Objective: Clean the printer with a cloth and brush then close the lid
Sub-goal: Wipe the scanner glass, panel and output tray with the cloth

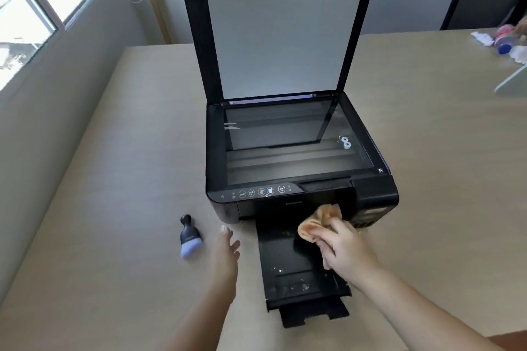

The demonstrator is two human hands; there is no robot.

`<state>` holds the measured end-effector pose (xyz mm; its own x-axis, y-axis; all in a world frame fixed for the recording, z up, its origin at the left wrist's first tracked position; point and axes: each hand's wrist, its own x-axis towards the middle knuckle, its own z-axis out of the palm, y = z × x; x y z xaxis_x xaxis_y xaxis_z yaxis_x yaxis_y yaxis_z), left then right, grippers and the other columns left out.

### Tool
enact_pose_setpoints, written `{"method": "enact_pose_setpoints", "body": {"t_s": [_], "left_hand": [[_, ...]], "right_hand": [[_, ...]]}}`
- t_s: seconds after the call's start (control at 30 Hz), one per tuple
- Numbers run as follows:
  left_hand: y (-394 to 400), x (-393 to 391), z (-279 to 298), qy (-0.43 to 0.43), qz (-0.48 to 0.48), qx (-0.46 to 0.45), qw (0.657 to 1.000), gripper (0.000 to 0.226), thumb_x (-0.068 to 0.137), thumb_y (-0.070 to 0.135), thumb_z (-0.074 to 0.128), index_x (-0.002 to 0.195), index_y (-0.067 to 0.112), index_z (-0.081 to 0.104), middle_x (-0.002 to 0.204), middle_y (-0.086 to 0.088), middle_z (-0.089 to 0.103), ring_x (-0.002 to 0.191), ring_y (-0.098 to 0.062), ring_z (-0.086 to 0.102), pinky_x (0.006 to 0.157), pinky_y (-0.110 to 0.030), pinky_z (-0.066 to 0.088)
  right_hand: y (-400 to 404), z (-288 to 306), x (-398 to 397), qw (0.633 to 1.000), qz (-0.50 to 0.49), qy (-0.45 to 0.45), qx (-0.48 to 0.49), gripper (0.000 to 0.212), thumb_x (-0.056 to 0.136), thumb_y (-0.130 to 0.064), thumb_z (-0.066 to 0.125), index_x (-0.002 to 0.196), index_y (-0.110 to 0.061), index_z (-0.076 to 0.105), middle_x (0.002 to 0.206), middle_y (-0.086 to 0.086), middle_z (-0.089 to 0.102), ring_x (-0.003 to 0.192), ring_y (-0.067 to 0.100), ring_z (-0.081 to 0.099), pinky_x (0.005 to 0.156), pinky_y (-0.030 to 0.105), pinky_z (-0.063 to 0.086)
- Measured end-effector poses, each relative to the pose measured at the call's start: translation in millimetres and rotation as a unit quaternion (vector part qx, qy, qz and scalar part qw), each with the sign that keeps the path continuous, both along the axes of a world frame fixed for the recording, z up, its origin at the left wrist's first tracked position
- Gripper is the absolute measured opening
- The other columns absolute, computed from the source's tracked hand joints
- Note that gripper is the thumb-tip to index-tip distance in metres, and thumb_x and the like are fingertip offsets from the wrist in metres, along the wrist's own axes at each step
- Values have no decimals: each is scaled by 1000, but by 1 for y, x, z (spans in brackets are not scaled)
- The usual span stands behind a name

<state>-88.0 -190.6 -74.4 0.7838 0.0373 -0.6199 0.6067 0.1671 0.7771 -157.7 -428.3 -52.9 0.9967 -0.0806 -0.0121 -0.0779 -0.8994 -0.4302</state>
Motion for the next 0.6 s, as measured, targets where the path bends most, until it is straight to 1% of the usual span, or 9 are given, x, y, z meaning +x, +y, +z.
{"method": "enact_pose_setpoints", "body": {"t_s": [0.03, 0.07, 0.13, 0.2, 0.27, 0.33, 0.47, 0.53, 0.6], "left_hand": [[-2, -4, -6, 29, -39, -18, 999, 50, 100, 44, 37, 138, 13, 47, 141, -7, 52, 115, -26, 55, 101, -38, 39], [-6, -8, -10, 53, -77, -41, 995, 56, 99, 51, 33, 138, 13, 47, 139, -9, 54, 115, -27, 56, 99, -38, 40], [-13, -13, -14, 78, -122, -78, 986, 66, 96, 60, 24, 136, 14, 52, 132, -9, 60, 116, -29, 59, 95, -38, 45], [-17, -17, -16, 87, -113, -86, 986, 71, 94, 64, 21, 131, 15, 56, 125, -9, 65, 115, -30, 61, 93, -39, 48], [-19, -19, -18, 96, -90, -84, 988, 74, 93, 66, 20, 131, 15, 58, 123, -10, 67, 114, -29, 62, 94, -39, 48], [-21, -20, -20, 99, -72, -82, 989, 77, 93, 67, 18, 130, 13, 58, 121, -10, 68, 112, -28, 63, 91, -37, 48], [-21, -20, -21, 102, -58, -91, 989, 81, 93, 67, 11, 118, 9, 62, 103, -10, 71, 90, -23, 67, 70, -33, 51], [-20, -21, -23, 109, -40, -96, 989, 80, 91, 70, 13, 118, 12, 61, 112, -12, 69, 101, -28, 66, 75, -37, 52], [-22, -22, -25, 107, -33, -89, 990, 81, 90, 72, 15, 123, 13, 60, 118, -12, 68, 109, -29, 64, 87, -38, 49]], "right_hand": [[0, -13, 3, 999, 14, 51, -3, 31, 91, -29, 53, 118, -39, 64, 132, -4, 55, 122, 30, 49, 102, 48, 44], [0, -23, 6, 995, 30, 95, 4, 33, 96, -34, 48, 127, -43, 57, 150, -8, 38, 139, 30, 30, 115, 44, 27], [4, -33, 18, 987, 56, 153, 6, 41, 101, -41, 35, 142, -45, 36, 160, -15, 7, 149, 22, -4, 116, 31, 0], [17, -32, 36, 982, 89, 167, -17, 47, 102, -44, 26, 149, -41, 21, 161, -11, -4, 148, 22, -13, 111, 29, -12], [33, -30, 53, 973, 128, 190, -33, 50, 102, -46, 22, 151, -40, 12, 162, -5, -5, 148, 26, -13, 112, 33, -15], [47, -31, 63, 962, 181, 201, -31, 50, 102, -46, 21, 151, -41, 10, 162, -7, -6, 147, 25, -15, 114, 38, -16], [48, -33, 41, 915, 356, 189, 6, 46, 102, -38, 29, 148, -42, 26, 160, -15, -4, 146, 18, -20, 118, 47, -12], [27, -36, 24, 893, 408, 187, 13, 44, 102, -34, 34, 145, -40, 34, 159, -18, 2, 145, 13, -18, 118, 43, -10], [-1, -33, 23, 906, 378, 189, 16, 42, 102, -35, 34, 143, -46, 34, 157, -22, 3, 143, 7, -17, 118, 37, -10]]}}
